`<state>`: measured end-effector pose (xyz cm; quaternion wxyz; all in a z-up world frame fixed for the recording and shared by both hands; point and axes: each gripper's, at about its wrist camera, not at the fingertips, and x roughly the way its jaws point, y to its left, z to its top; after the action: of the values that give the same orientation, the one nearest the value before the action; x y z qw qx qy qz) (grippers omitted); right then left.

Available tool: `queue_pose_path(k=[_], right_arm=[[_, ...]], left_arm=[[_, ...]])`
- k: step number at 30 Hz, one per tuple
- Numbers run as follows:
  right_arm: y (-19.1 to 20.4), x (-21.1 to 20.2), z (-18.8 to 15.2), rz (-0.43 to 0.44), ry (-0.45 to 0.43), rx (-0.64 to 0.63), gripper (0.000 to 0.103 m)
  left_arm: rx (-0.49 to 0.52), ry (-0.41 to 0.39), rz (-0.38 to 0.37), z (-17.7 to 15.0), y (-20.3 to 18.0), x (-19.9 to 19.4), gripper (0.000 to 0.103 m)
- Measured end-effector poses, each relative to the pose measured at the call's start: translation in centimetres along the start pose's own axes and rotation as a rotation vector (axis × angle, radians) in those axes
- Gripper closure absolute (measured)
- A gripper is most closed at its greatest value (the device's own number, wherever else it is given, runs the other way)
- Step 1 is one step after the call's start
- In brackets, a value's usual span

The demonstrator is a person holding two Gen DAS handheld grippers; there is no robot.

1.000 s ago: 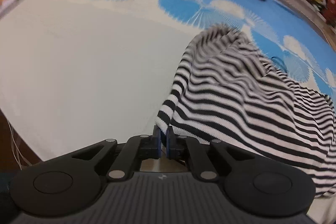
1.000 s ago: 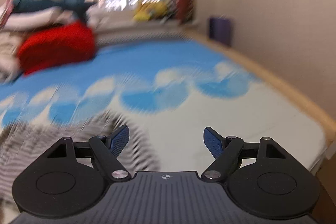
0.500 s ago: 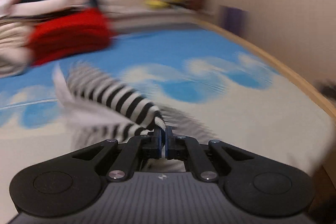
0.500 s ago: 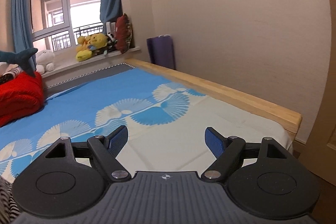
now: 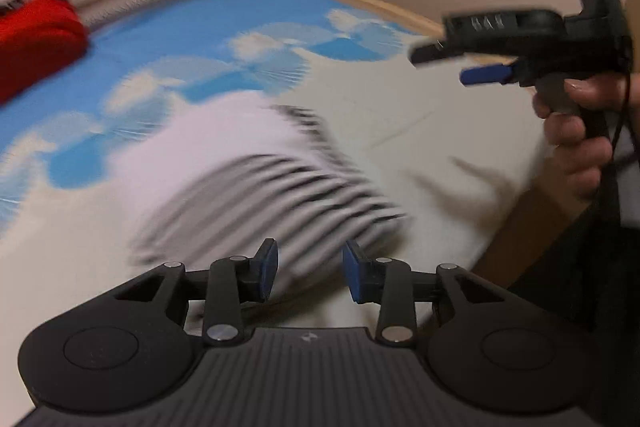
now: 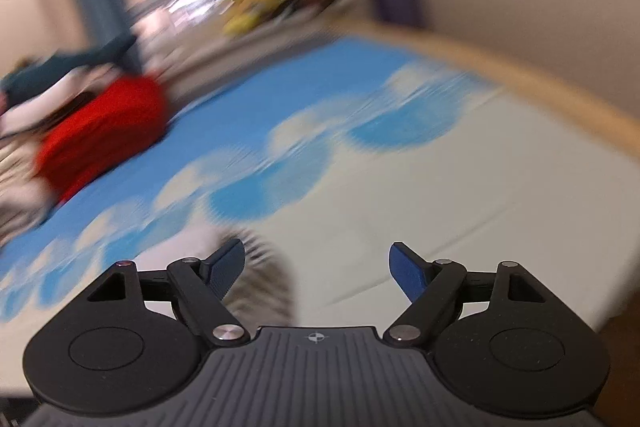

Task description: Fold small clothes

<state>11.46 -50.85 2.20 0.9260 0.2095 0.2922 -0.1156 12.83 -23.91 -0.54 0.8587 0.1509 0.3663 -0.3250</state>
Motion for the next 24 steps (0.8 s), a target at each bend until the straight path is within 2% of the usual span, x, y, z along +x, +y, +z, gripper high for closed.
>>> queue_pose_path(k=[3,5,8,9,11,12,14,17,20,22,23,24], right_arm=[[1.4,3.0,0.1,0.088,0.109,-0.031,0.023],[2.6,4.8,-0.2,0.131,0.175,-0.049,0.023],[3.9,7.0,-0.6,0.173,0.275,-0.024,0.022],[4.1,7.6,-0.8,0.175,0.302,-0.011,0.022],[5.0,8.5,-1.6,0.153,0.350,0.000,0.020],[5.4,9.1,-1.8,0.134,0.365,-0.009,0.019],[6.1,10.0,-2.5,0.098,0.393,-0.038,0.019],[6.6,11.1,-3.2,0.054,0.428,-0.056,0.019],[7.1,11.3,-3.6,0.032,0.442,-0.059,0.021],[7.6,10.9,-3.8,0.026,0.425,-0.085,0.028],[7.8,10.9,-4.0,0.026,0.417,-0.100,0.044],[8.0,10.6,-4.0,0.030,0.410,-0.114,0.070]], left_arm=[[-0.023,-0.020,0.082,-0.7,4.1,-2.0,0.059],[-0.064,-0.044,0.134,-1.5,6.4,-2.8,0.051],[-0.190,-0.090,0.191,-3.2,10.0,-2.6,0.047],[-0.228,-0.074,0.201,-3.8,10.9,-2.1,0.047],[-0.288,0.006,0.266,-3.6,12.7,-1.1,0.049],[-0.316,-0.012,0.286,-3.6,13.3,-1.3,0.048],[-0.345,-0.032,0.293,-3.5,14.2,-1.7,0.048],[-0.367,-0.002,0.308,-3.7,15.3,-1.3,0.048],[-0.445,-0.003,0.274,-4.0,16.9,-1.5,0.048],[-0.494,-0.009,0.250,-4.1,18.0,-1.9,0.048],[-0.509,-0.008,0.244,-4.3,17.8,-2.0,0.048],[-0.526,-0.005,0.239,-4.3,18.1,-2.0,0.048]])
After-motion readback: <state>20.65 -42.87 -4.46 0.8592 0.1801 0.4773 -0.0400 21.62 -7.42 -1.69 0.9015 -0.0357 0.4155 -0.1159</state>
